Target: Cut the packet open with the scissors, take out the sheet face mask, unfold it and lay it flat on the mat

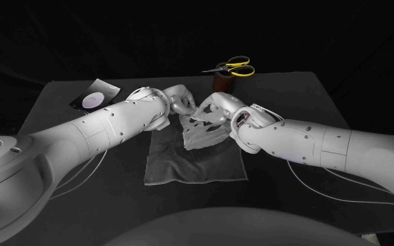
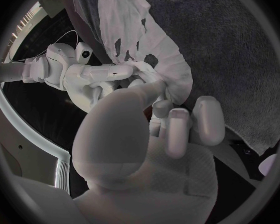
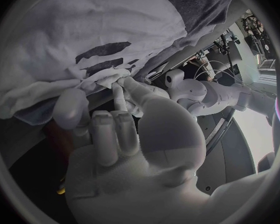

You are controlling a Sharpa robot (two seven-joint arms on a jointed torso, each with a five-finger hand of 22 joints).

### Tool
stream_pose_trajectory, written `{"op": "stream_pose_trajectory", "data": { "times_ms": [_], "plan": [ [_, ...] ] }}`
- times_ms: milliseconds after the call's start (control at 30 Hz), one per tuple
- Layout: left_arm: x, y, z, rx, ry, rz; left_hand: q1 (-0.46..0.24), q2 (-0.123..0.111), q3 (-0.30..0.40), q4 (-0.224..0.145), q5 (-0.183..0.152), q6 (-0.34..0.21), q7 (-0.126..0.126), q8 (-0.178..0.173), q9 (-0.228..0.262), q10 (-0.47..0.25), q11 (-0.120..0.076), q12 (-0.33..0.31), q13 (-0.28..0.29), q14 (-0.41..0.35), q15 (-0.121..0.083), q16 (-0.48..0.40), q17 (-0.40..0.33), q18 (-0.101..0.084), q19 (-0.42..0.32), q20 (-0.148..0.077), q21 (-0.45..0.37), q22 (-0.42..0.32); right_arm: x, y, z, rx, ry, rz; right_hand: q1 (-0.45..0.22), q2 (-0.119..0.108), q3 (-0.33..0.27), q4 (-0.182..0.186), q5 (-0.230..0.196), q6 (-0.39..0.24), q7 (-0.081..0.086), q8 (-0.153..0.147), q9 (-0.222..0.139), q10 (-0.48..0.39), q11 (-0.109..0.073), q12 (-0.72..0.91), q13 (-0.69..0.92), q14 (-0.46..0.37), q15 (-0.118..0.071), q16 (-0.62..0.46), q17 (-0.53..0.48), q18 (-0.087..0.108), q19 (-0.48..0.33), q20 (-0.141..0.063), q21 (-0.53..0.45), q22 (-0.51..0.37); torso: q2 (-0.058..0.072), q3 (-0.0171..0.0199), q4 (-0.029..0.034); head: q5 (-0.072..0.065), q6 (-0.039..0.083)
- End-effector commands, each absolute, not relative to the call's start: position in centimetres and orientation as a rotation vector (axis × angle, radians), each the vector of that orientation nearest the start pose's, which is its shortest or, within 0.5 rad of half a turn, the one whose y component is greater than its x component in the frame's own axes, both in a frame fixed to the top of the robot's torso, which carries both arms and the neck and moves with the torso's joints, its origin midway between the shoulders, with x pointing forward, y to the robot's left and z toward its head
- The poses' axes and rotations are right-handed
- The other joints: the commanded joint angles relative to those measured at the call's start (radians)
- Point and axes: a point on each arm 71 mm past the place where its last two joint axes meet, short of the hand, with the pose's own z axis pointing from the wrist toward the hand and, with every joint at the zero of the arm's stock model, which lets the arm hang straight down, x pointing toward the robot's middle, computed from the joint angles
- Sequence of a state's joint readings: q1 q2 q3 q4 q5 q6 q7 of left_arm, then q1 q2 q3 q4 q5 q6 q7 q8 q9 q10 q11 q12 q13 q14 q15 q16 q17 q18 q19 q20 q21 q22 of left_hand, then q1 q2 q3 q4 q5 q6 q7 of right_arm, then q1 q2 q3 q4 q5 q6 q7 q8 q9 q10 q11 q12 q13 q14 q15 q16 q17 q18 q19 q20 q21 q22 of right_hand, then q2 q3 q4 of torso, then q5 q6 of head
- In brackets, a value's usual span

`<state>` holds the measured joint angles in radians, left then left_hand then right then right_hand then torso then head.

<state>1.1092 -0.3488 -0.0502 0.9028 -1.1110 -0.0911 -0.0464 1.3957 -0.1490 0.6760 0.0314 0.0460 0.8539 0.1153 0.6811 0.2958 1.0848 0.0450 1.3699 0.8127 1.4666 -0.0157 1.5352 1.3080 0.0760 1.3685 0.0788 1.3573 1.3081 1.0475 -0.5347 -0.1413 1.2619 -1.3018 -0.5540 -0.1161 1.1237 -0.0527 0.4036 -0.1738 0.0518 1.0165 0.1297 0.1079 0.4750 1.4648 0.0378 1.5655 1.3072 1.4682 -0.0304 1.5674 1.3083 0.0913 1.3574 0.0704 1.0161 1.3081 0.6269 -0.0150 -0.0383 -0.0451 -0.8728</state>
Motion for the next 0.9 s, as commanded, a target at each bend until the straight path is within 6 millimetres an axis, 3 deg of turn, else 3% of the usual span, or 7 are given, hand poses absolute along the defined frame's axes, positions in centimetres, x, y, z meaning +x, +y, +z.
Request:
{"op": "stream_pose_trajectory", "data": {
  "times_ms": [33,367,900],
  "plan": [
    [54.44,11.04,-28.51,-0.129,2.048,-0.762,-0.008,-0.001,0.001,-0.005,0.002,0.002,0.008,0.003,0.0,-0.007,0.002,0.003,0.0,0.042,0.001,0.006,0.119,0.001,0.001,0.002,0.003,0.001,47.64,-12.25,-29.97,0.056,1.768,0.691,-0.011,-0.003,-0.008,-0.001,-0.004,-0.007,-0.001,-0.005,-0.002,0.106,0.006,0.005,0.264,0.103,0.007,0.003,0.263,0.014,0.001,0.008,-0.004,0.117,-0.001,0.0005,-0.0009,-0.001,0.0],
    [54.48,11.09,-28.53,-0.13,2.049,-0.759,-0.008,-0.001,0.001,-0.005,0.002,0.002,0.008,0.003,0.0,-0.007,0.002,0.003,0.0,0.042,0.001,0.006,0.119,0.001,0.001,0.002,0.003,0.001,47.54,-11.78,-30.24,0.05,1.779,0.693,-0.013,-0.003,-0.015,0.003,-0.004,0.0,-0.003,-0.003,-0.002,0.106,0.006,0.005,0.264,0.103,0.008,0.003,0.263,0.014,0.002,0.009,-0.001,0.118,0.0,0.0021,-0.0017,0.001,0.0],
    [54.43,10.93,-28.55,-0.129,2.055,-0.764,-0.01,0.002,0.0,-0.009,0.003,0.002,0.009,0.001,-0.001,-0.008,0.003,0.004,0.003,0.042,0.002,0.006,0.12,0.001,0.002,0.003,0.004,0.002,47.73,-11.5,-30.77,0.044,1.794,0.681,-0.001,0.01,-0.016,0.004,-0.004,0.015,-0.009,0.001,-0.001,0.106,0.001,0.005,0.264,0.103,0.005,0.003,0.263,0.015,0.002,0.008,-0.001,0.118,-0.001,0.0005,-0.0012,0.0,0.0]
  ]
}}
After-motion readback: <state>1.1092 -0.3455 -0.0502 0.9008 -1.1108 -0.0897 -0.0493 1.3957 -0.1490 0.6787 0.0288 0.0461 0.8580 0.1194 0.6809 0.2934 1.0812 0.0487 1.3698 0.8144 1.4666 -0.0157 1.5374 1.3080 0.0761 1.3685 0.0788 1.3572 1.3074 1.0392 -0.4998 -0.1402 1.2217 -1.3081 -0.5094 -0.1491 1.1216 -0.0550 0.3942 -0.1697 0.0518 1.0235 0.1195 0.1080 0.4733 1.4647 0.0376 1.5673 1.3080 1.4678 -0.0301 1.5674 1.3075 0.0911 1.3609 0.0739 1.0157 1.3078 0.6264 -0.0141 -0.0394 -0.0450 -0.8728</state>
